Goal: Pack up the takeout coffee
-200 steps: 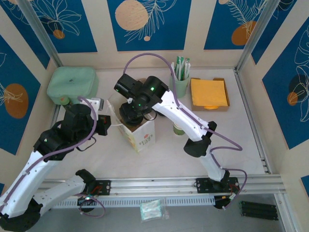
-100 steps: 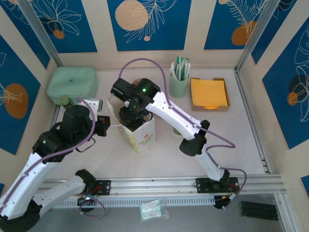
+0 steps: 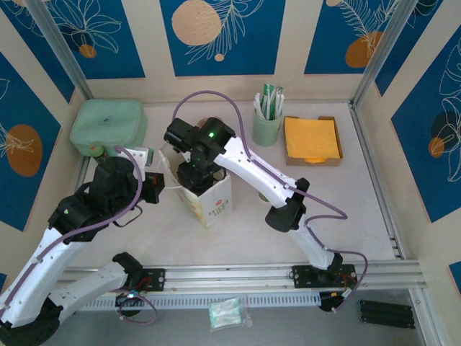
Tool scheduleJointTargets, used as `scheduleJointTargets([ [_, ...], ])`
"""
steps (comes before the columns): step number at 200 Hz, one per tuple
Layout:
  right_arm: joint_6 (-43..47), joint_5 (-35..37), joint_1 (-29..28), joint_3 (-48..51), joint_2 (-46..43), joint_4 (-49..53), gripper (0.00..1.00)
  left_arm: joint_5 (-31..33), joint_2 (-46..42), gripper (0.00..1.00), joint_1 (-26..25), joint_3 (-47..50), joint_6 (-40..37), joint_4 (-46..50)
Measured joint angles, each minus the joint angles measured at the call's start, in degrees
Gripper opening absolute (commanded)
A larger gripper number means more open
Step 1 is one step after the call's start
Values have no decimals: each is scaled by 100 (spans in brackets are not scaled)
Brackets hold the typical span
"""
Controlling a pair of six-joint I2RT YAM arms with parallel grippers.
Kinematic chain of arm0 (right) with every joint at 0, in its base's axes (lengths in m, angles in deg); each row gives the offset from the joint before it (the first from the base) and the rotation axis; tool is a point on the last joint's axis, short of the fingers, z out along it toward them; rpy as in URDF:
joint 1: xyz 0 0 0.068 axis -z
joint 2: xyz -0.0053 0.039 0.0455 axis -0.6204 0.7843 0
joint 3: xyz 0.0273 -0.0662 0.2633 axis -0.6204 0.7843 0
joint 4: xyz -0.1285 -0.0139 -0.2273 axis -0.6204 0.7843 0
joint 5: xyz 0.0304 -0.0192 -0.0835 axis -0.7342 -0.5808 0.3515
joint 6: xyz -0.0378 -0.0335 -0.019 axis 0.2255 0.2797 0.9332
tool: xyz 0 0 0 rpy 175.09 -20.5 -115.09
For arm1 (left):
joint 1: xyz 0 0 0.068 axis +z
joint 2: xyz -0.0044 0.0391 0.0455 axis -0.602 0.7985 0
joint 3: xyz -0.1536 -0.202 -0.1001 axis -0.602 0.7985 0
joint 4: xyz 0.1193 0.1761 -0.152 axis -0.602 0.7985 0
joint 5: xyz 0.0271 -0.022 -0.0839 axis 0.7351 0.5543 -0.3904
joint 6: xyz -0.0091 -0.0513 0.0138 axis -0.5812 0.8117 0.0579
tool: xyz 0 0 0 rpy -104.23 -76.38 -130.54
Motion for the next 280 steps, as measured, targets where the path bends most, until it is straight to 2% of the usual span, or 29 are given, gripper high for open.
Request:
scheduleJointTargets([
  [115,-68,-2,35,22,175,2,64,0,4,0,0,7,4,0],
  [280,-219,-92,-101,756,291,2,63,0,-61,0,0,74,90,42],
])
